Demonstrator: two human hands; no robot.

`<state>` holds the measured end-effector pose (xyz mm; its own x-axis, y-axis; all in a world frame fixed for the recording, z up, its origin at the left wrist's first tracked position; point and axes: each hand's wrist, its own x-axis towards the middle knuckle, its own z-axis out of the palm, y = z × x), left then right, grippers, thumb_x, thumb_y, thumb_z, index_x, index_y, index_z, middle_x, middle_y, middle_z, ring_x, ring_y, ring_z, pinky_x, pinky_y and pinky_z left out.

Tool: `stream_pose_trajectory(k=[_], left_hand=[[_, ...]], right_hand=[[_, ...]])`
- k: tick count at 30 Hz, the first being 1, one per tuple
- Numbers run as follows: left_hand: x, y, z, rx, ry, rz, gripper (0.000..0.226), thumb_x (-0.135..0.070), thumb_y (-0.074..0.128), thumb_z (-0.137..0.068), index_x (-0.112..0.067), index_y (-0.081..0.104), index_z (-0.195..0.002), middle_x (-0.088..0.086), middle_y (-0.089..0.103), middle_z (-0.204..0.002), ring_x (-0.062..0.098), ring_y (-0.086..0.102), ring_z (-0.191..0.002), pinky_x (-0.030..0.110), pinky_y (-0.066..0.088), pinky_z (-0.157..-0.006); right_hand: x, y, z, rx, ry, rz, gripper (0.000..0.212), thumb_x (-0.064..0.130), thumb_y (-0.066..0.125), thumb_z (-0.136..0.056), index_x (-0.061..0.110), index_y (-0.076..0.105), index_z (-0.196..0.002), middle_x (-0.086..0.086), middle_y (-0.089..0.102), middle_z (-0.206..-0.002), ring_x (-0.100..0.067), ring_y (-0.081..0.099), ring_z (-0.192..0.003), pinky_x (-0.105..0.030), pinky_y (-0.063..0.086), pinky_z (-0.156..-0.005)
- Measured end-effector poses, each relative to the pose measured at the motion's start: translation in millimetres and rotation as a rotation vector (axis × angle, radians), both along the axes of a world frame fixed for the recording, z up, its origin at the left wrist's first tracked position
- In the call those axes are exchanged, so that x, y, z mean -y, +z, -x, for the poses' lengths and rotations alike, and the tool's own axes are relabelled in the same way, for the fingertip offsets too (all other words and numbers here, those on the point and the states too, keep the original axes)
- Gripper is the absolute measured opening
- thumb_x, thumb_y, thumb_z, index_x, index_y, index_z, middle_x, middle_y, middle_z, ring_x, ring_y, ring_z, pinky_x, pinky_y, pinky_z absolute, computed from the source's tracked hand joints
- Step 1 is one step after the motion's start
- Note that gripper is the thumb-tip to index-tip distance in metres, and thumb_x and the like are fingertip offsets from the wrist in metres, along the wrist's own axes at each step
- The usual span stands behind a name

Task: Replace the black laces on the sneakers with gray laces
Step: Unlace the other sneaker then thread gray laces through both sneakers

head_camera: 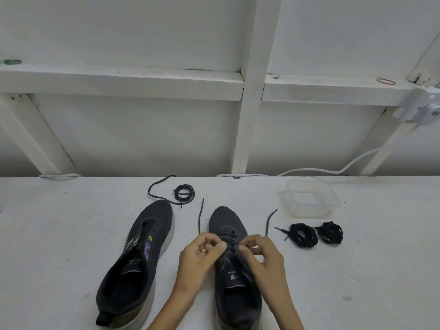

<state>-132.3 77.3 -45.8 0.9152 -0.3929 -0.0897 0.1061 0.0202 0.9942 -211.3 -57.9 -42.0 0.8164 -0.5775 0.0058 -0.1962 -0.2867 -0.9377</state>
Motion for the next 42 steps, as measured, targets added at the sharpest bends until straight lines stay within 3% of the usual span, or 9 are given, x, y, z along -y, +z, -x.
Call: stream_pose_trajectory(k=[5,12,19,22,28,31,35,39,42], left_hand=[[-1.1,0.5,1.0,0.117,-0.044,-0.184,0.004,-0.018,0.077,-0.080,-0.022,0.077,-0.080,-0.006,0.050,-0.053,0.009,0.046,-0.051,0.018,0.038,-0.050],[2.3,-2.0,4.9,0.023,-0.026,-0.153,0.008,-0.008,0.070,-0.085,-0.013,0.072,-0.079,-0.003,0.054,-0.058,0.008,0.048,-0.053,0.015,0.038,-0.049],[6.9,1.7,17.3,-0.281,0.107,0.106,0.016,-0.007,0.048,-0.097,-0.005,0.057,-0.083,-0.007,0.048,-0.057,0.001,0.043,-0.046,0.017,0.042,-0.057],[5.2,6.1,15.6,-0.246,0.076,0.083,0.019,-0.010,0.050,-0.096,-0.008,0.056,-0.078,-0.005,0.043,-0.060,0.002,0.040,-0.046,0.018,0.040,-0.054],[8.6,10.5,4.5,-0.056,-0.066,-0.124,0.023,-0.023,0.062,-0.093,-0.003,0.063,-0.082,-0.002,0.057,-0.061,0.010,0.049,-0.058,0.017,0.039,-0.051],[9.1,7.1,8.6,-0.062,-0.024,-0.082,0.022,-0.020,0.057,-0.096,-0.002,0.057,-0.083,0.000,0.058,-0.066,0.017,0.052,-0.066,0.022,0.041,-0.057],[10.9,4.9,19.9,-0.228,0.093,0.090,0.019,-0.016,0.050,-0.098,-0.005,0.052,-0.083,-0.008,0.057,-0.058,0.006,0.055,-0.058,0.022,0.045,-0.062],[8.2,7.4,17.7,-0.163,0.098,0.085,0.014,-0.020,0.058,-0.093,-0.008,0.052,-0.095,0.008,0.069,-0.076,0.015,0.062,-0.067,0.024,0.049,-0.061],[1.4,7.2,16.9,-0.080,0.086,0.049,0.015,-0.015,0.067,-0.087,-0.011,0.054,-0.093,0.008,0.059,-0.065,0.010,0.056,-0.057,0.017,0.045,-0.054]], right_hand=[[2.9,2.8,-3.3,-0.040,0.084,0.118,0.014,0.024,0.073,-0.085,0.036,0.073,-0.076,0.008,0.063,-0.090,-0.003,0.062,-0.084,-0.016,0.048,-0.073],[8.5,2.9,-5.8,-0.050,0.123,0.141,0.020,0.015,0.073,-0.083,0.030,0.069,-0.071,0.008,0.064,-0.086,-0.006,0.062,-0.082,-0.021,0.050,-0.074],[8.9,-8.4,0.1,-0.035,-0.043,-0.286,0.015,0.011,0.054,-0.095,0.008,0.058,-0.081,-0.008,0.069,-0.084,-0.021,0.069,-0.083,-0.046,0.056,-0.088],[10.4,-3.5,-3.3,-0.045,0.003,-0.201,0.018,0.019,0.061,-0.092,0.016,0.060,-0.075,-0.003,0.067,-0.082,-0.023,0.066,-0.081,-0.048,0.056,-0.085],[12.6,-1.6,-6.7,-0.034,0.118,-0.043,0.016,0.027,0.069,-0.089,0.029,0.064,-0.074,0.009,0.066,-0.087,-0.008,0.065,-0.084,-0.025,0.049,-0.075],[13.8,-7.8,-3.5,-0.026,0.091,-0.123,0.018,0.025,0.065,-0.092,0.029,0.063,-0.075,0.007,0.066,-0.086,-0.014,0.065,-0.086,-0.036,0.053,-0.082],[11.4,-11.4,-0.7,-0.028,0.056,-0.220,0.019,0.025,0.062,-0.094,0.025,0.063,-0.075,-0.001,0.068,-0.084,-0.022,0.066,-0.086,-0.051,0.053,-0.089],[14.3,-2.8,3.5,0.017,0.090,-0.227,0.011,0.023,0.066,-0.092,0.025,0.060,-0.083,0.003,0.066,-0.088,-0.029,0.066,-0.086,-0.052,0.054,-0.088],[19.3,2.7,9.0,0.004,0.182,-0.225,0.009,0.028,0.068,-0.091,0.021,0.063,-0.091,0.002,0.067,-0.094,-0.023,0.067,-0.091,-0.047,0.054,-0.091]])
